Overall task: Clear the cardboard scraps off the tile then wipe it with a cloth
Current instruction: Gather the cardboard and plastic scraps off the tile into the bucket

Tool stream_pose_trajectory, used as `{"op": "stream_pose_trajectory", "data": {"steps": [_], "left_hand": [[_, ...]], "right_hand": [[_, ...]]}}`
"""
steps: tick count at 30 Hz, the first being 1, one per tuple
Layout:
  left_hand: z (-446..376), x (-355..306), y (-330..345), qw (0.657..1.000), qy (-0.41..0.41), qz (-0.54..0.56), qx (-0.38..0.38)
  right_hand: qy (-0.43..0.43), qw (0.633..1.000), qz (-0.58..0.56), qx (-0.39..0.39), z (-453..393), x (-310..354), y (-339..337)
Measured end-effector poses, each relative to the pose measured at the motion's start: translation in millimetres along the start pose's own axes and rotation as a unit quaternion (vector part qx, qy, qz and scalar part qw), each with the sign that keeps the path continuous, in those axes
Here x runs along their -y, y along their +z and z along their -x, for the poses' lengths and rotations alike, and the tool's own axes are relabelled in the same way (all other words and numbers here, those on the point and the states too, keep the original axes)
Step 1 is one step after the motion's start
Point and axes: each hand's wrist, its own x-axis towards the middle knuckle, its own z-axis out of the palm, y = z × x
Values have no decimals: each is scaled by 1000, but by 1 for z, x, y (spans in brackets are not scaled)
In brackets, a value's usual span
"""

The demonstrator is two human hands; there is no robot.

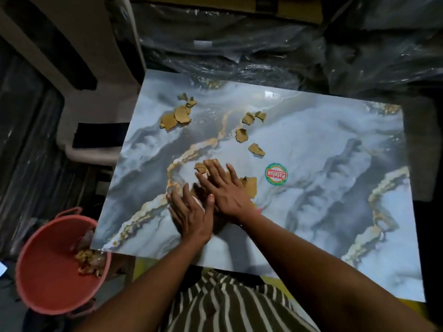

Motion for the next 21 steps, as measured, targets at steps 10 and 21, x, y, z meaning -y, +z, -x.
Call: {"op": "stream_pose_trajectory", "data": {"steps": [10, 21], "left_hand": [[-76, -28, -22, 980, 166, 111, 7], [-232, -29, -84, 986, 144, -28, 75]], "right_hand": [[296, 938, -170, -63, -44, -138, -52], [280, 946, -162, 17, -102, -175, -40]]}}
